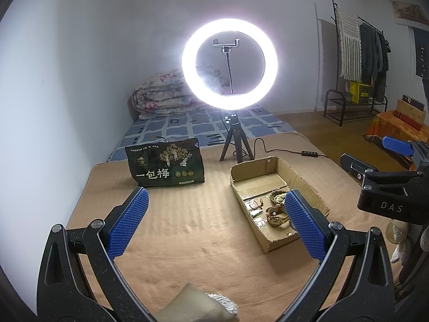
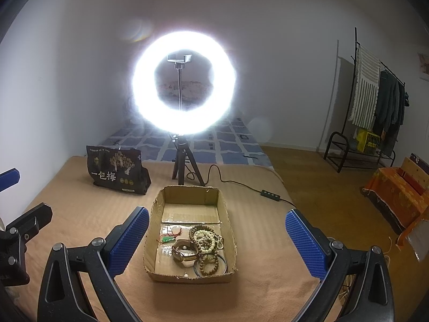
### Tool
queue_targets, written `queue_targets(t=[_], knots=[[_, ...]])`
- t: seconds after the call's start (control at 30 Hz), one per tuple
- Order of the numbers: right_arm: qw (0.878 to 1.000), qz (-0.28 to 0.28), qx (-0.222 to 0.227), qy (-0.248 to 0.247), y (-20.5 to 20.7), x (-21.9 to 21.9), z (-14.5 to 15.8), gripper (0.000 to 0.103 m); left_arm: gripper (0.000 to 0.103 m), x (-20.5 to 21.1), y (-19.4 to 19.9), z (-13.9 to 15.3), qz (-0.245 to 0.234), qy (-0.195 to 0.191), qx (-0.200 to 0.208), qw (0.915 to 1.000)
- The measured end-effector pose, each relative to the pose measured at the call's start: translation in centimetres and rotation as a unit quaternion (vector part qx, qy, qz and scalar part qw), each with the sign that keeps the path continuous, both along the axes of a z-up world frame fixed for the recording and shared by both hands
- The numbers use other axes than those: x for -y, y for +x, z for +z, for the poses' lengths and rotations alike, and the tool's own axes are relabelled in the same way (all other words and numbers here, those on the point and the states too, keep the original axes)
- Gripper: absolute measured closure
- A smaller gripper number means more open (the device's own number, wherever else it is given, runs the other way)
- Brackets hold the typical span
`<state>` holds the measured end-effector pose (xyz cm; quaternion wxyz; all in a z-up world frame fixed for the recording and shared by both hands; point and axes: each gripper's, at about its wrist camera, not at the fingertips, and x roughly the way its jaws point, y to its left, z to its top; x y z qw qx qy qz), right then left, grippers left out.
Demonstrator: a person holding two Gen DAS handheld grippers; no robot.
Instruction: Organize jewelry
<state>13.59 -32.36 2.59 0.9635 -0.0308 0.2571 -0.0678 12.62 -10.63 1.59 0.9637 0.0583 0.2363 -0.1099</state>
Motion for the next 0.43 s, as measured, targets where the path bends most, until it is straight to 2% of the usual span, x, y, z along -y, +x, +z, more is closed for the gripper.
queue_targets(t=[0.43], knots=[[1.000, -0.002, -0.006, -0.003, 0.22, -0.08, -0.33, 0.000, 0.000, -0.42, -0.24, 0.22, 0.003, -0.009, 0.004, 1.0000]])
